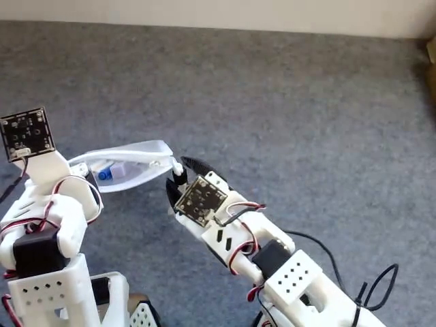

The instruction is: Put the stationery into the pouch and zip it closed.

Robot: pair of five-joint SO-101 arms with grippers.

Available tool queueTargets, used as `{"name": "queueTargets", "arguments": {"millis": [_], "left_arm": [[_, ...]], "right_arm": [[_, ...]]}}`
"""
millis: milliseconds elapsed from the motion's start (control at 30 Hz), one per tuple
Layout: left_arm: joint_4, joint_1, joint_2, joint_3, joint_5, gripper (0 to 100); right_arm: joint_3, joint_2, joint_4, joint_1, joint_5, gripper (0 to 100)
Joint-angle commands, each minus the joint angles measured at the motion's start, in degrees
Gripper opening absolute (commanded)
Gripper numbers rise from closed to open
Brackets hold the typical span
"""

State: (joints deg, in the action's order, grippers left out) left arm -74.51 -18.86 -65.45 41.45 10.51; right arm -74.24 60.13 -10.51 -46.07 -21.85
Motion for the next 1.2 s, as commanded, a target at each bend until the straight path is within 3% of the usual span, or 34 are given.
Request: {"name": "queueTargets", "arguments": {"millis": [0, 133, 467, 700, 900, 1000, 1167], "left_arm": [[0.2, 1.0, -0.9, -0.4, -0.7, 1], [0.2, 1.0, -0.9, -0.4, -0.7, 1], [0.4, 1.0, -0.9, -0.4, -0.7, 1], [0.5, 1.1, -0.9, -0.8, -0.8, 2], [2.7, 1.5, -0.9, -0.8, -1.1, 23], [6.1, 1.9, -0.9, -0.8, -1.4, 23], [8.3, 11.9, -0.9, -0.8, -6.4, 24]], "right_arm": [[0.3, 1.5, 1.3, 2.0, 0.5, 12.3], [0.3, 5.8, 1.3, 1.9, 0.5, 0.9], [-3.4, 12.2, 0.4, 1.9, 0.4, 0.5], [-0.5, 14.6, -16.2, 2.1, 0.4, 0.5], [0.6, 22.9, -29.3, 2.1, 0.4, 0.5], [0.6, 29.9, -36.4, 1.7, 0.4, 0.5], [0.5, 40.0, -47.6, -1.5, 0.4, 0.5]]}}
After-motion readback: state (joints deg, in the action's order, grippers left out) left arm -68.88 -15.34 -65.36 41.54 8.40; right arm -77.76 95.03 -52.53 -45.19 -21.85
